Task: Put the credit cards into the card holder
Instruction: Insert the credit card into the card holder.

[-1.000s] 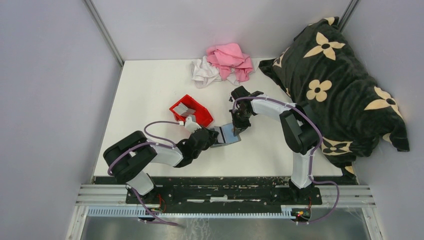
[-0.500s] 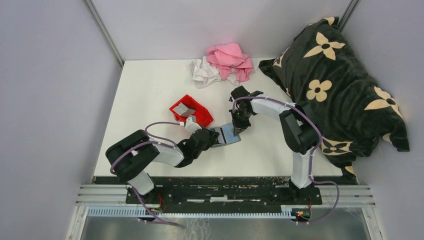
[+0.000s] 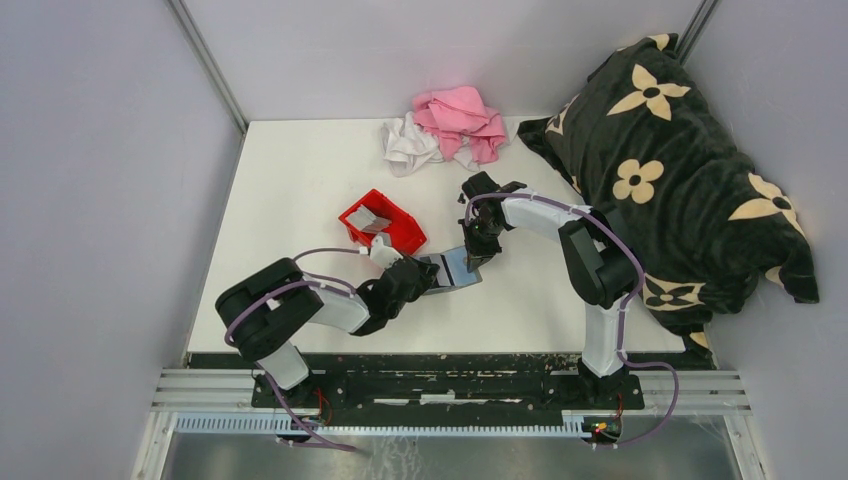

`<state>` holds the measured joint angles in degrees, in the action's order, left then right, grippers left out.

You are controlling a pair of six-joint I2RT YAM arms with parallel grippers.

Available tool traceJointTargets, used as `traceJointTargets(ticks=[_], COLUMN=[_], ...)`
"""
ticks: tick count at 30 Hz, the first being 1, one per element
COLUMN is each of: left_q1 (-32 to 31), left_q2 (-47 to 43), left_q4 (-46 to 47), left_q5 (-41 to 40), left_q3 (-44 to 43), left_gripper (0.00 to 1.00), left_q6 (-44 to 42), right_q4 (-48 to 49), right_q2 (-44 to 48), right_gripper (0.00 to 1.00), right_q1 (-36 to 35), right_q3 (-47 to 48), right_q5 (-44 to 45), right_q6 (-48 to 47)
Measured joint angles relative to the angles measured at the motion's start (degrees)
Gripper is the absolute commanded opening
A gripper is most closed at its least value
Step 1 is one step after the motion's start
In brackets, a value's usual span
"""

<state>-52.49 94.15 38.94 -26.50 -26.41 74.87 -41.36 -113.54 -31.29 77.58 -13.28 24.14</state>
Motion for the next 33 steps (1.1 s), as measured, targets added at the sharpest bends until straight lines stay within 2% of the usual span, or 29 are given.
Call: traceJointTargets(ticks=[33], left_q1=[-3.32], left_q2=[3.1], left_q4=[2.14], left_q5=[-8.26], left_q3=[0.55], left_gripper=[0.03], left_q6=[5.05], right_q4=[-0.87], right_q2=[-0.57], right_gripper=[0.01], right_q1=[0.02], right_q3=[0.74], right_q5=[0.0], right_q6=[-0.13])
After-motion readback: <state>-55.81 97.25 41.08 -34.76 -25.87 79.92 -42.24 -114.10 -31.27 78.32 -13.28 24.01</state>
